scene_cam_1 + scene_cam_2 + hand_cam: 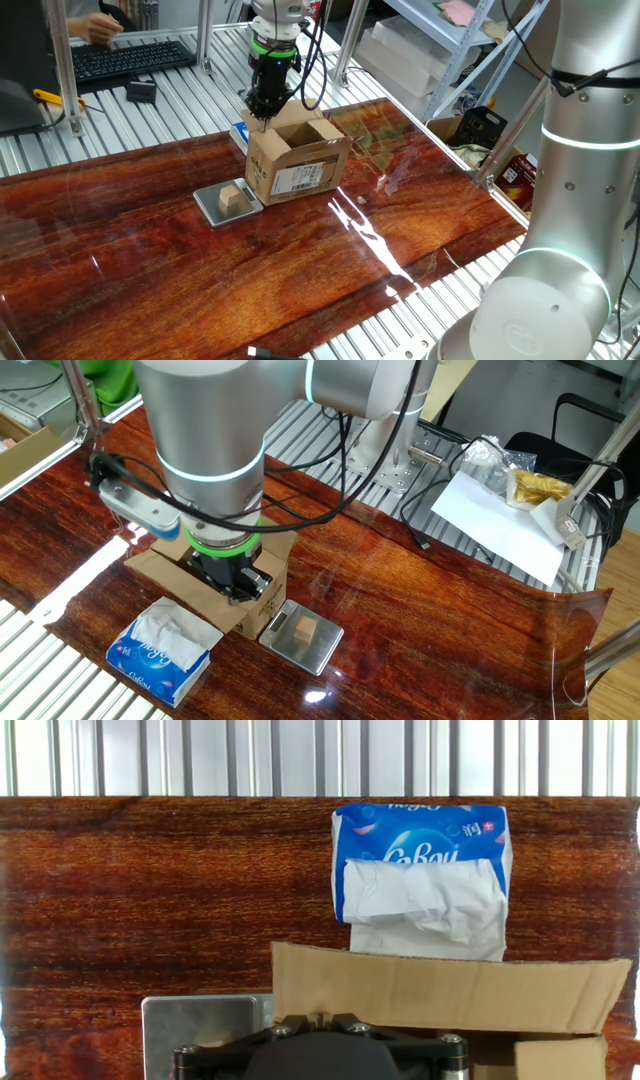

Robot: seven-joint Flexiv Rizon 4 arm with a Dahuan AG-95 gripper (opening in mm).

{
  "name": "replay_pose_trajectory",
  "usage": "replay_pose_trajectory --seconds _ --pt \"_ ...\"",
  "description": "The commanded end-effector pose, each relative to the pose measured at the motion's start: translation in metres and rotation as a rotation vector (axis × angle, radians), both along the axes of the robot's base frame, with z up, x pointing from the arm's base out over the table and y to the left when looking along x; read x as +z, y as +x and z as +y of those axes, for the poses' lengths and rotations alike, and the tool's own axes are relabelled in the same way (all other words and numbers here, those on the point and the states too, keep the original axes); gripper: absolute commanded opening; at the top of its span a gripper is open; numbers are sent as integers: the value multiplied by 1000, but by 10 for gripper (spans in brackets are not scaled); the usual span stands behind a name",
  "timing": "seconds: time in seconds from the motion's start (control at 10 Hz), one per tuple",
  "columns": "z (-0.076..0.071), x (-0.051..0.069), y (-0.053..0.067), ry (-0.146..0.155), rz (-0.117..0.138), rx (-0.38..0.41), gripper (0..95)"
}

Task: Open a box

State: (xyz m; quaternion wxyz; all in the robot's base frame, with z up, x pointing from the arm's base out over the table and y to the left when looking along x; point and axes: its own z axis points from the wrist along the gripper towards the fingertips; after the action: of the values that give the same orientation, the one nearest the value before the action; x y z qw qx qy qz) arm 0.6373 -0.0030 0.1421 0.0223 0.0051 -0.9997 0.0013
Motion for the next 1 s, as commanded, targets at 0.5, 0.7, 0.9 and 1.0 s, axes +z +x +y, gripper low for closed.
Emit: replay_pose_trajectory --seconds 0.5,0.7,0.9,1.0 --pt "-1 1 -3 -21 -1 1 0" --pt "-1 1 -3 -24 -2 1 0" --pt "-1 1 -3 -23 -13 -1 0" --pt "-1 1 -3 -22 -14 -1 0"
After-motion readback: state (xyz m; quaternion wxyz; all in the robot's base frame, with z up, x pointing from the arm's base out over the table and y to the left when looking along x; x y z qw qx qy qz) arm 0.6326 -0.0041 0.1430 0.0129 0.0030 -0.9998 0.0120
